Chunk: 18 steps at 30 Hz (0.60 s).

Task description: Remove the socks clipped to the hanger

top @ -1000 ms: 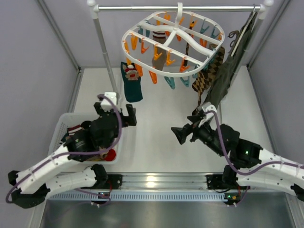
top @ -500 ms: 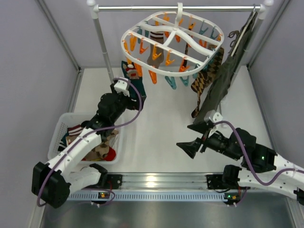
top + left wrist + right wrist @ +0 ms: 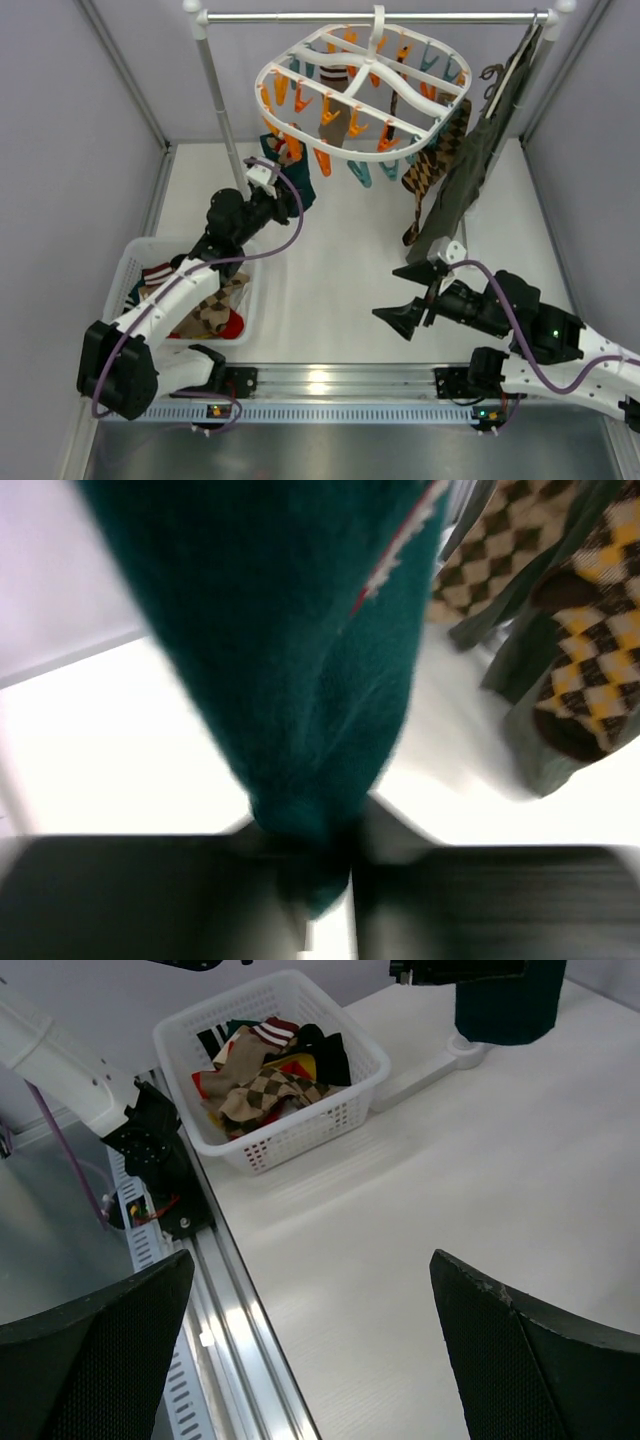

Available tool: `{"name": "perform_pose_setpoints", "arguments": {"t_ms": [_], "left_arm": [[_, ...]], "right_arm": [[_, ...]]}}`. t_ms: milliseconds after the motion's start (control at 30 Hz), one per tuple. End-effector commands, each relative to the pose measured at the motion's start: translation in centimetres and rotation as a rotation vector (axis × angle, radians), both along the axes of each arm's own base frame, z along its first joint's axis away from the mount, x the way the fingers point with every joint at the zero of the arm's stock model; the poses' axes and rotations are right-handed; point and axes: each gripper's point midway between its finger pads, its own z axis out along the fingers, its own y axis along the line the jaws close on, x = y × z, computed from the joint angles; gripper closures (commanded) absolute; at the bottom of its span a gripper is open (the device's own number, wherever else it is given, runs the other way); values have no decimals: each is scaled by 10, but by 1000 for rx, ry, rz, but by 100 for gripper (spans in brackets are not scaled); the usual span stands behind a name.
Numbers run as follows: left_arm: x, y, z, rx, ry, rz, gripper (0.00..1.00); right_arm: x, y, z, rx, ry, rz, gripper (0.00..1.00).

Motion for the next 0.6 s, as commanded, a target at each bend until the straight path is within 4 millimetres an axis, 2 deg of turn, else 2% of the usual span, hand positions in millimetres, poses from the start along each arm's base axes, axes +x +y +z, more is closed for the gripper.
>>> {"name": "perform_pose_setpoints", "arguments": {"t_ms": [0,67,133,267,400,467,500,567], "left_arm": [[-14,-2,51,-102,-135,-40,95],[-15,1,53,-136,-117,-16,100],[-20,5,52,-173,-95,3,100],[-28,11,47,-233,-51,29,100],[-41,8,44,-270,-39,53,100],[-50,5,47,-281,-49,54,100],[-58,-4,48,-271,-59,31,100],[-60,-1,51,-273,-80,94,100]], "right_arm": [[7,-15,19,43,-34,-65,3],[9,-25,32,83,-38,-103,4],[16,-36,40,114,-33,-167,4],[26,-65,71,225,-35,-290,3],[34,-90,96,302,-32,-399,3],[34,-97,108,316,-29,-417,3],[34,-98,111,313,-28,-420,3],[35,-97,118,300,-27,-421,3]]}}
